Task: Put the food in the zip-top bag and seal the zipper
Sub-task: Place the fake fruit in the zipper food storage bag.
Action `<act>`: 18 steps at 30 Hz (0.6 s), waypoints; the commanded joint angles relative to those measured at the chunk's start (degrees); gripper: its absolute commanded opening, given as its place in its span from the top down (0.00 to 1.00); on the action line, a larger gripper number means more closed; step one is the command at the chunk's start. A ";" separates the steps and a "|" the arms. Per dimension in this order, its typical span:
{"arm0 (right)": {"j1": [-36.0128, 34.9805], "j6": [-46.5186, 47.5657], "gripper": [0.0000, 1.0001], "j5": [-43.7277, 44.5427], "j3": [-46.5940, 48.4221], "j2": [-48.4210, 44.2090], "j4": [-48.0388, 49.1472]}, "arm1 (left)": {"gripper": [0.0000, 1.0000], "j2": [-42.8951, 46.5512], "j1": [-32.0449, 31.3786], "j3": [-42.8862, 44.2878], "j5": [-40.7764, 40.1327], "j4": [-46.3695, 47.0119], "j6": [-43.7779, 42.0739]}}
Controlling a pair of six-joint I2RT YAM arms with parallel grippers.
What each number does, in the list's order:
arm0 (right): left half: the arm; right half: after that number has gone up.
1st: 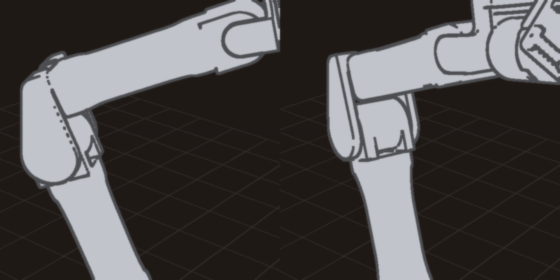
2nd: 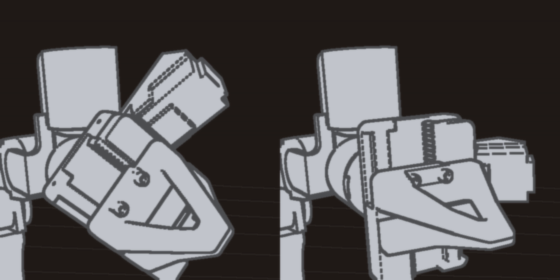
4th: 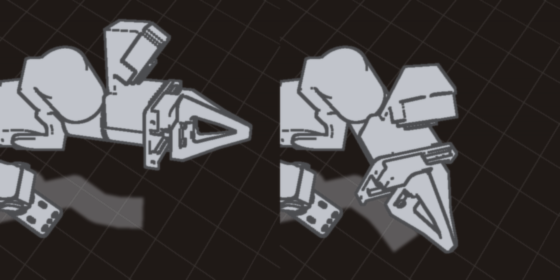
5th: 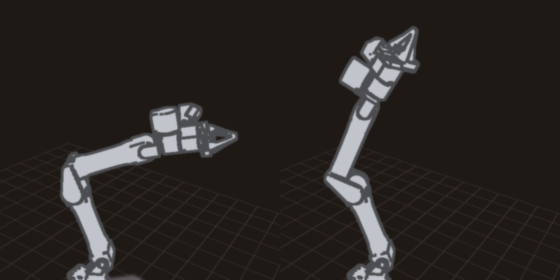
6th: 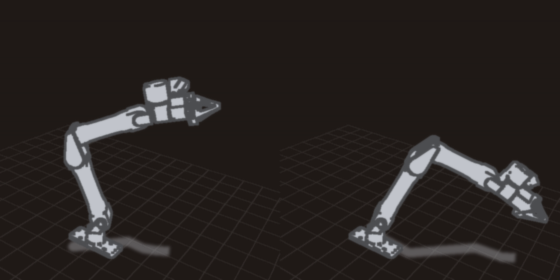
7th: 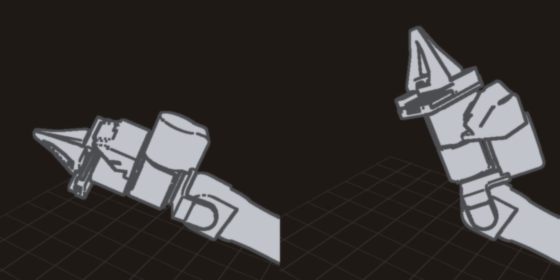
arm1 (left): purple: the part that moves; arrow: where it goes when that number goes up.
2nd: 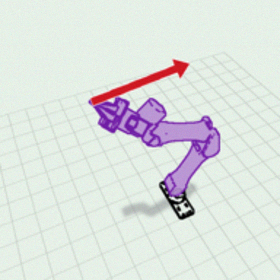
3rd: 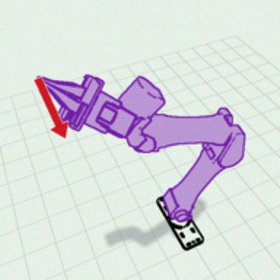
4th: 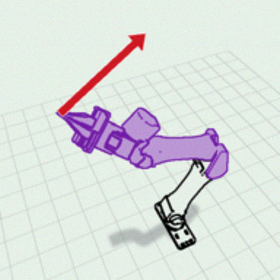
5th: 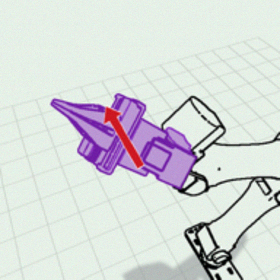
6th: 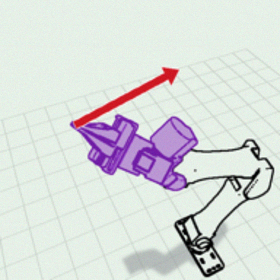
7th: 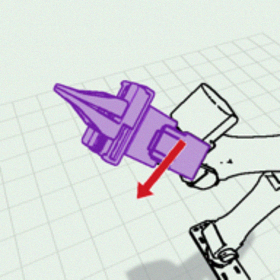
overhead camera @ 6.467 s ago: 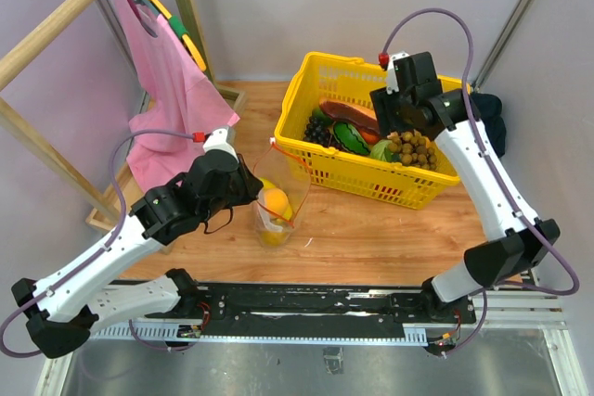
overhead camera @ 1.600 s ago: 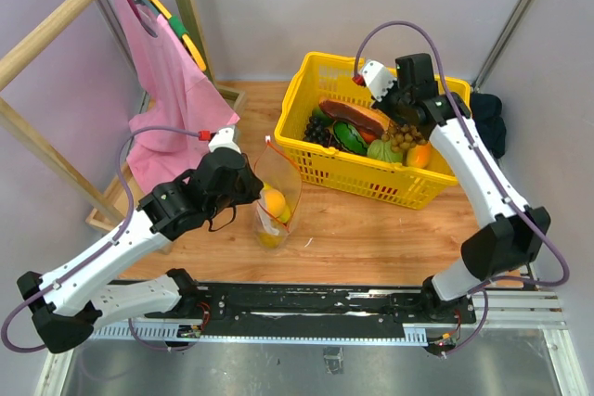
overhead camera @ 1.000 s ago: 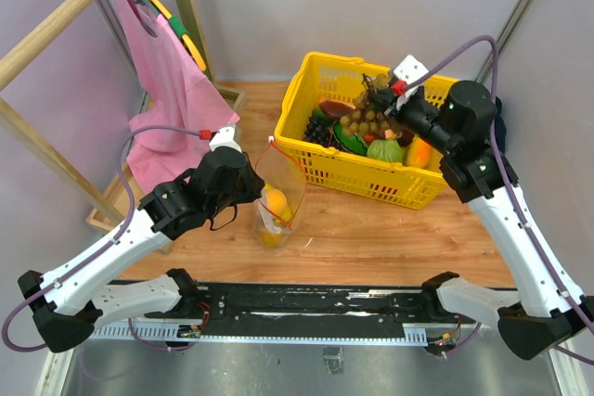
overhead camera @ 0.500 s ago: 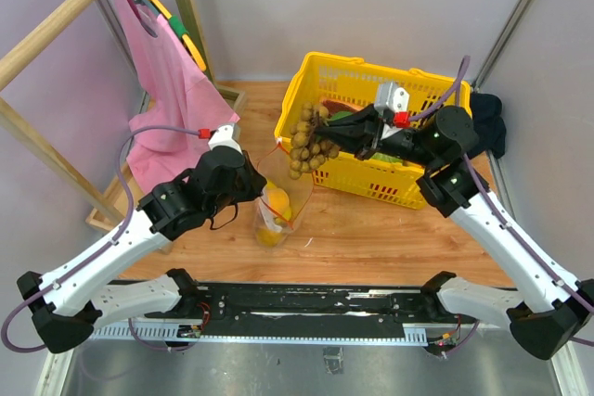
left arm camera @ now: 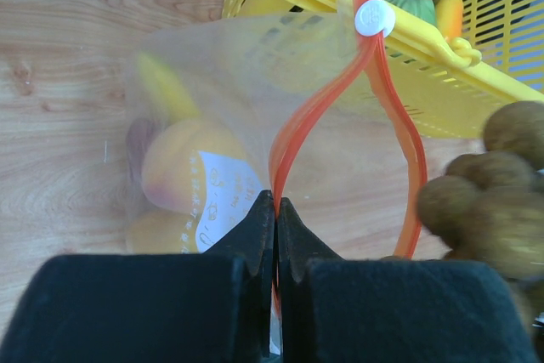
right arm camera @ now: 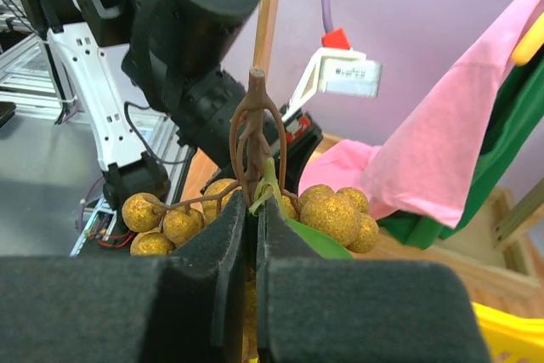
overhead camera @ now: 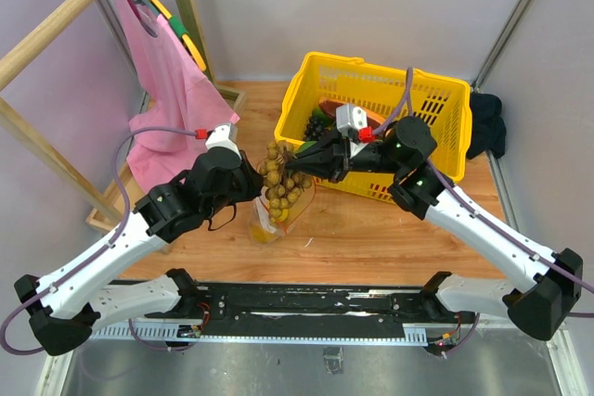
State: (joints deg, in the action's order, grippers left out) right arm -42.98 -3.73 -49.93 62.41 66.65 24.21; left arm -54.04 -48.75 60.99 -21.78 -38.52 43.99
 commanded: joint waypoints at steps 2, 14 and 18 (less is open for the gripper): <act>-1.02 -2.31 0.99 -1.40 -1.67 0.71 2.20 | 1.00 1.03 0.29 -0.88 -0.28 2.48 0.53; -1.05 -2.90 0.99 -0.97 -2.17 3.20 -3.34 | 1.00 0.69 0.25 -1.34 0.22 2.58 0.53; -0.90 -0.88 0.99 3.76 -3.24 3.84 -3.47 | 1.00 0.86 0.24 -1.65 0.48 2.48 0.57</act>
State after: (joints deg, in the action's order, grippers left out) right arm -43.44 -5.74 -49.47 59.79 70.11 20.43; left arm -54.04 -48.75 60.03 -21.67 -37.71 44.01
